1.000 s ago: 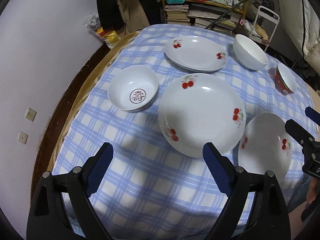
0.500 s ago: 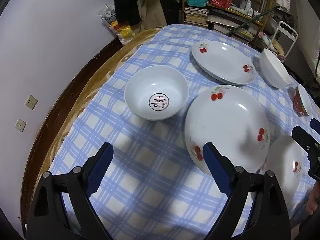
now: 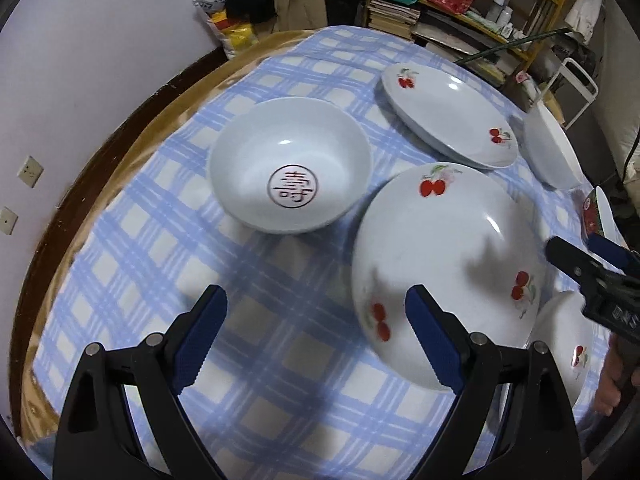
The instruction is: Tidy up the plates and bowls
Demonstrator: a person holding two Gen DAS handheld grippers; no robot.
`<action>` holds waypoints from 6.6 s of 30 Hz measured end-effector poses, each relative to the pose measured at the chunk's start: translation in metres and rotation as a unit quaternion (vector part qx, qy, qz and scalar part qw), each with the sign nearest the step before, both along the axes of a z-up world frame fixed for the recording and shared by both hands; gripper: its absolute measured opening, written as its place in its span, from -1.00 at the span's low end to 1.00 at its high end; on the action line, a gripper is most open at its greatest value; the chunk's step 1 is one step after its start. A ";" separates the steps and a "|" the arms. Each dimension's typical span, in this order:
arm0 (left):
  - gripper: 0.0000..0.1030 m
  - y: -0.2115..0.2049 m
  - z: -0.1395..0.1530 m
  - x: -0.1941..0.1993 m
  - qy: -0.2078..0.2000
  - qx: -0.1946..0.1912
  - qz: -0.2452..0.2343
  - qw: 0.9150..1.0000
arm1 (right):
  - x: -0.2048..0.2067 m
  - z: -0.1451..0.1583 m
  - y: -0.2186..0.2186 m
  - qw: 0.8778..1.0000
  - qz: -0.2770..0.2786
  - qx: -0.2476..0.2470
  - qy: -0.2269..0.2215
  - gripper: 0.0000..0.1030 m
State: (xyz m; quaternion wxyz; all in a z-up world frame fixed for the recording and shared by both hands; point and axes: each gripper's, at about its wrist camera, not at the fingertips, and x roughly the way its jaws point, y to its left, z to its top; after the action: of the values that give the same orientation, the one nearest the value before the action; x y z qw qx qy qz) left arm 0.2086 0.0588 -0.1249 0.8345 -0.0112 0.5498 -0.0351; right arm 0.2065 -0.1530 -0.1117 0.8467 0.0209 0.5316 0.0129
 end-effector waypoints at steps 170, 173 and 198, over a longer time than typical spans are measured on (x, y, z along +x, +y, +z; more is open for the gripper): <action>-0.62 -0.175 -0.029 -0.105 0.018 0.074 -0.169 0.983 | -0.156 -0.026 -0.139 0.982 -0.146 0.100 0.071 -0.63; -0.62 -0.175 -0.029 -0.106 0.019 0.073 -0.171 0.982 | -0.161 -0.017 -0.142 0.983 -0.152 0.084 0.056 -0.63; 0.20 -0.137 0.043 -0.058 -0.005 0.060 -0.154 0.986 | -0.128 0.007 -0.133 0.979 -0.162 0.123 0.013 0.86</action>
State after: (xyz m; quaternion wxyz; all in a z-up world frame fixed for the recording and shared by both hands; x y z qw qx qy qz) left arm 0.1508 -0.0786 -0.0820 0.8211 0.1239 0.5417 -0.1304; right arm 0.0786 -0.2863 -0.1044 0.8219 0.2102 0.5262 -0.0592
